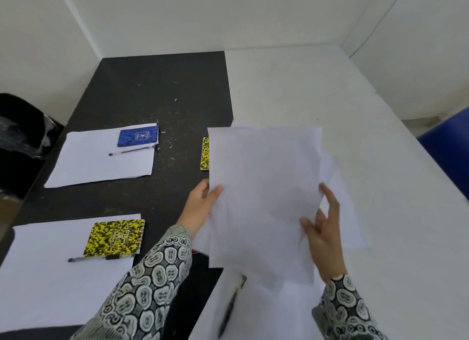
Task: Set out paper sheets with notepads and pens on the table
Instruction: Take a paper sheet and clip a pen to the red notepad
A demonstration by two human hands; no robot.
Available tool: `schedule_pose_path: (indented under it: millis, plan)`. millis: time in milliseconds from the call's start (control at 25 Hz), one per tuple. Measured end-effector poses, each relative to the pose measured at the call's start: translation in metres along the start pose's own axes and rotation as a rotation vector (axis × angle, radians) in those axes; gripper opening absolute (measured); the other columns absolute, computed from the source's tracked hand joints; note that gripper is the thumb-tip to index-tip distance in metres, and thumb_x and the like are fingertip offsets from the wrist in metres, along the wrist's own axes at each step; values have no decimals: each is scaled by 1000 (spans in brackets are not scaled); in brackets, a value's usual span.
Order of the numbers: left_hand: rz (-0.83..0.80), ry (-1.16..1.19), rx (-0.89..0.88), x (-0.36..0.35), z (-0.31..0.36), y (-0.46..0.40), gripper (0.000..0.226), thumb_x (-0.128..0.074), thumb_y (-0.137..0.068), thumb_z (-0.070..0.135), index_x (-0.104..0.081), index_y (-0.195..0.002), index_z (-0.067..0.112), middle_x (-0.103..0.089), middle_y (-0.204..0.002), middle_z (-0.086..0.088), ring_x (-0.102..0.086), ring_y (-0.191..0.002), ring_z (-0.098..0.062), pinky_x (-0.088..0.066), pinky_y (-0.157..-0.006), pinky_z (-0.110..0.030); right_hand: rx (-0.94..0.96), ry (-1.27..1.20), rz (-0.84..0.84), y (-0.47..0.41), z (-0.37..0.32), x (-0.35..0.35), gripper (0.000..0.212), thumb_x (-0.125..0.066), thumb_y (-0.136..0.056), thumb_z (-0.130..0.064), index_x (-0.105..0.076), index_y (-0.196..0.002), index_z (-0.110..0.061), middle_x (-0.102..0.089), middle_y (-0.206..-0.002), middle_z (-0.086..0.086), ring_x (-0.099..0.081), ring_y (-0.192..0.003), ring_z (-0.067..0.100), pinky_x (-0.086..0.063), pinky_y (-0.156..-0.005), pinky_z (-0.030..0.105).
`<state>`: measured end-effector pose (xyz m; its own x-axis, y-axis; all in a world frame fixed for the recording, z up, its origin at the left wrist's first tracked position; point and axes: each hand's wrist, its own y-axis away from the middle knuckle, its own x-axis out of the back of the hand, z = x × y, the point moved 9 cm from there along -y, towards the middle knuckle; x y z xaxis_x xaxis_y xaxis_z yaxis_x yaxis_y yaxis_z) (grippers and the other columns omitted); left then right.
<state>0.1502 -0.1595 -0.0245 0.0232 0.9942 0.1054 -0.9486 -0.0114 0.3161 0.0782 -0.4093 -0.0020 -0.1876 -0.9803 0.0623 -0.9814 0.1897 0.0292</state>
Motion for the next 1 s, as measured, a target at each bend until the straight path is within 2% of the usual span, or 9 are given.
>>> schedule_pose_path:
  millis: [80, 160, 240, 320, 440, 560, 680, 920, 1000]
  plan:
    - [55, 98, -133, 1, 36, 9, 18, -51, -92, 13, -60, -106, 19, -69, -100, 4, -66, -91, -8, -53, -69, -10, 79, -36, 13, -6, -24, 4, 80, -42, -87, 14, -24, -127, -52, -57, -128, 12, -63, -108, 16, -54, -88, 28]
    - [92, 188, -235, 0, 62, 20, 22, -50, -91, 7, -60, -102, 24, -70, -90, 14, -67, -81, 4, -52, -66, -9, 143, -99, 56, -9, -42, 9, 86, -51, -84, 12, -18, -128, -54, -58, -127, 7, -63, -107, 13, -54, -86, 23]
    - [112, 251, -283, 0, 72, 29, 26, -51, -89, 4, -60, -101, 24, -73, -85, 18, -66, -80, 8, -50, -67, -7, 179, -143, 135, -9, -52, 16, 85, -67, -78, -2, -18, -133, -45, -57, -129, -2, -58, -113, 9, -51, -88, 19]
    - [130, 254, -279, 0, 68, 35, 28, -53, -87, 1, -61, -98, 26, -72, -83, 19, -64, -80, 10, -49, -69, -7, 186, -111, 154, -8, -50, 17, 78, -72, -70, -25, -29, -135, -27, -49, -136, 5, -53, -118, 13, -50, -89, 17]
    - [128, 235, -217, -4, 48, 39, 27, -51, -87, 2, -59, -99, 25, -66, -93, 14, -61, -78, 14, -44, -71, -9, 106, -36, 99, -5, -30, 6, 60, -66, -68, -39, -50, -120, -14, -57, -121, 9, -58, -107, 12, -51, -81, 14]
    - [80, 185, -127, -18, 24, 39, 23, -47, -92, 9, -53, -113, 17, -59, -96, 15, -57, -81, 11, -43, -61, 3, 28, 12, 55, -3, -9, -9, 22, -60, -83, -23, -55, -104, -30, -61, -105, 1, -57, -92, -9, -49, -84, 20]
    - [56, 158, -92, -30, 14, 38, 23, -48, -93, 18, -50, -115, 23, -59, -100, 19, -53, -92, 8, -42, -63, 7, 1, 6, 84, -5, -3, -15, 26, -53, -89, -10, -53, -99, -34, -59, -100, -14, -55, -85, -18, -45, -77, 9]
    - [64, 173, -112, -35, 7, 27, 37, -43, -95, 13, -35, -125, 34, -52, -113, 21, -52, -99, 14, -45, -79, -4, -16, -80, 257, -18, -1, -2, 26, -63, -82, -5, -57, -82, -29, -62, -84, -10, -59, -69, -12, -49, -62, 7]
    - [58, 125, -80, -42, 4, 27, 43, -37, -98, 11, -25, -134, 30, -44, -116, 21, -47, -101, 9, -41, -76, 2, -69, -42, 233, -22, 8, -8, 23, -64, -82, -7, -56, -80, -29, -61, -83, -6, -59, -71, -3, -49, -63, 13]
